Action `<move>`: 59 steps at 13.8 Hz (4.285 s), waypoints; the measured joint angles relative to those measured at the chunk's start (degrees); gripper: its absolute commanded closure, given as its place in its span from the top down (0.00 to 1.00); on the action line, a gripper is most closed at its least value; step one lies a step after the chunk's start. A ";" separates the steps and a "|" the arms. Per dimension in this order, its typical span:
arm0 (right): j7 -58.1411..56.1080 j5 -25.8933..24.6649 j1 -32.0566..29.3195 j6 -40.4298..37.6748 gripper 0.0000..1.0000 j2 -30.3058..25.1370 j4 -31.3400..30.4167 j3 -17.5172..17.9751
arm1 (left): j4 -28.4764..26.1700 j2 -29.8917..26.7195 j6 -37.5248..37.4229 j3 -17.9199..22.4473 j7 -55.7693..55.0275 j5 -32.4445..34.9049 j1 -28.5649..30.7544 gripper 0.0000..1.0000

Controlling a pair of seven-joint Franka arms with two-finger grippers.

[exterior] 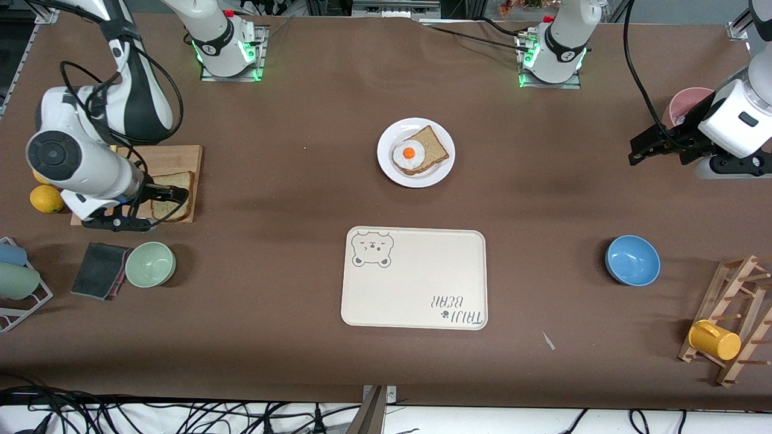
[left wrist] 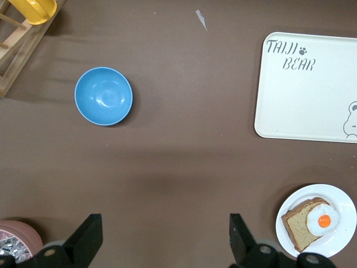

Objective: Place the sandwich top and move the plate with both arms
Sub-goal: 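Move the right gripper down to the bread slice on the cutting board, then close the right gripper on the bread slice edge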

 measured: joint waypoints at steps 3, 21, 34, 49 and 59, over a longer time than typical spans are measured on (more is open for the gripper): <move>0.52 -0.38 0.02 2.54 0.91 1.33 -3.05 0.27 | 0.00 0.03 0.00 0.00 0.00 0.00 0.03 1.00; 3.15 -8.52 0.09 16.53 0.51 5.08 -14.49 1.06 | 0.00 0.09 0.00 0.00 0.00 0.00 0.24 1.00; 4.53 -13.65 0.06 16.88 0.51 5.19 -15.44 0.50 | 0.00 0.20 0.00 0.12 0.00 0.00 0.34 1.00; 6.74 -14.98 0.03 19.03 0.00 6.67 -15.63 -0.70 | 0.00 0.26 0.00 0.14 0.00 0.00 0.37 1.00; 6.81 -14.96 0.05 16.60 0.00 3.71 -14.73 -0.14 | 0.00 0.27 0.00 0.15 0.00 0.00 0.38 1.00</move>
